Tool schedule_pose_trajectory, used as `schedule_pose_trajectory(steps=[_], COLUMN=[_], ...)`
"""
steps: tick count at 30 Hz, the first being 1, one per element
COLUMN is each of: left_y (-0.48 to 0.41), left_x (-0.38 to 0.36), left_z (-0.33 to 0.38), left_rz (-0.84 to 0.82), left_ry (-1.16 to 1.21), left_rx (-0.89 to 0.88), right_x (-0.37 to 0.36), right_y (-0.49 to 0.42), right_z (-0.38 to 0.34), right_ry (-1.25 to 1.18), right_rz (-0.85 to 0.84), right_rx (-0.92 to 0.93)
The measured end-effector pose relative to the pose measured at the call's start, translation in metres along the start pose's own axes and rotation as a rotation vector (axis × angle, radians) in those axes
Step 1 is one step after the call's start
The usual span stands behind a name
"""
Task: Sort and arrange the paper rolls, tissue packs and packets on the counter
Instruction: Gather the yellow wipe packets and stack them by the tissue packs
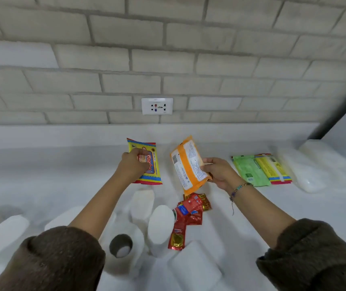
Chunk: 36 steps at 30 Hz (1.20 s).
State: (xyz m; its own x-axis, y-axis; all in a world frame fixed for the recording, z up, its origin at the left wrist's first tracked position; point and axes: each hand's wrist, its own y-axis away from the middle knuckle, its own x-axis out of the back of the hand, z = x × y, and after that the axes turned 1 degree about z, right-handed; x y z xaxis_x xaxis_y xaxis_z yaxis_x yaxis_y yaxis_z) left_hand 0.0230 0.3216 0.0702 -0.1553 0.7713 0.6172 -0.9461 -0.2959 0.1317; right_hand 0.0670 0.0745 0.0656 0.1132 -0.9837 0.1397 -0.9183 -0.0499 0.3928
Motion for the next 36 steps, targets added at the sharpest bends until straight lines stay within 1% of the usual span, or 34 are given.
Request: schedule_pose_trajectory(steps=[2,3,8,10,12,15,17,21,25,27,29,31,33,35,36], left_y=[-0.001,-0.002,-0.004,-0.004,-0.005,-0.008,-0.01,-0.017,-0.022,-0.026,-0.029,-0.031,-0.031,-0.03,-0.03], left_x=[-0.019,-0.029,-0.083,-0.107,-0.135,-0.177,-0.209,-0.273,-0.319,-0.34,-0.354,-0.364,-0.372,-0.378,-0.38], left_z=[0.024,0.036,0.094,0.114,0.133,0.154,0.167,0.176,0.176,0.176,0.174,0.172,0.17,0.167,0.165], left_rz=[-0.064,-0.098,-0.22,-0.248,-0.265,-0.245,-0.204,-0.178,-0.154,-0.156,-0.16,-0.129,-0.084,-0.093,-0.115], left_ry=[-0.002,-0.005,0.016,0.0,0.007,0.041,0.077,0.164,0.21,0.219,0.191,0.116,0.038,0.027,0.04], left_rx=[-0.008,-0.024,-0.095,-0.115,-0.132,-0.139,-0.126,-0.09,-0.048,-0.03,-0.01,-0.005,-0.015,-0.052,-0.064], right_x=[0.033,0.052,0.146,0.184,0.223,0.264,0.284,0.306,0.309,0.312,0.311,0.306,0.303,0.303,0.304], right_y=[0.003,0.004,0.001,-0.007,-0.021,-0.047,-0.066,-0.1,-0.123,-0.13,-0.131,-0.129,-0.132,-0.136,-0.138], right_z=[-0.007,-0.011,-0.02,-0.017,-0.009,0.011,0.024,0.043,0.054,0.06,0.064,0.063,0.068,0.08,0.087], right_ry=[-0.163,-0.196,-0.288,-0.321,-0.298,-0.151,-0.046,0.077,0.198,0.373,0.588,0.701,0.866,1.054,1.08], right_rz=[0.011,0.026,0.115,0.196,0.279,0.37,0.385,0.35,0.302,0.298,0.297,0.251,0.144,-0.017,-0.081], right_rx=[-0.023,-0.008,0.08,0.09,0.104,0.154,0.189,0.231,0.255,0.274,0.355,0.447,0.502,0.472,0.442])
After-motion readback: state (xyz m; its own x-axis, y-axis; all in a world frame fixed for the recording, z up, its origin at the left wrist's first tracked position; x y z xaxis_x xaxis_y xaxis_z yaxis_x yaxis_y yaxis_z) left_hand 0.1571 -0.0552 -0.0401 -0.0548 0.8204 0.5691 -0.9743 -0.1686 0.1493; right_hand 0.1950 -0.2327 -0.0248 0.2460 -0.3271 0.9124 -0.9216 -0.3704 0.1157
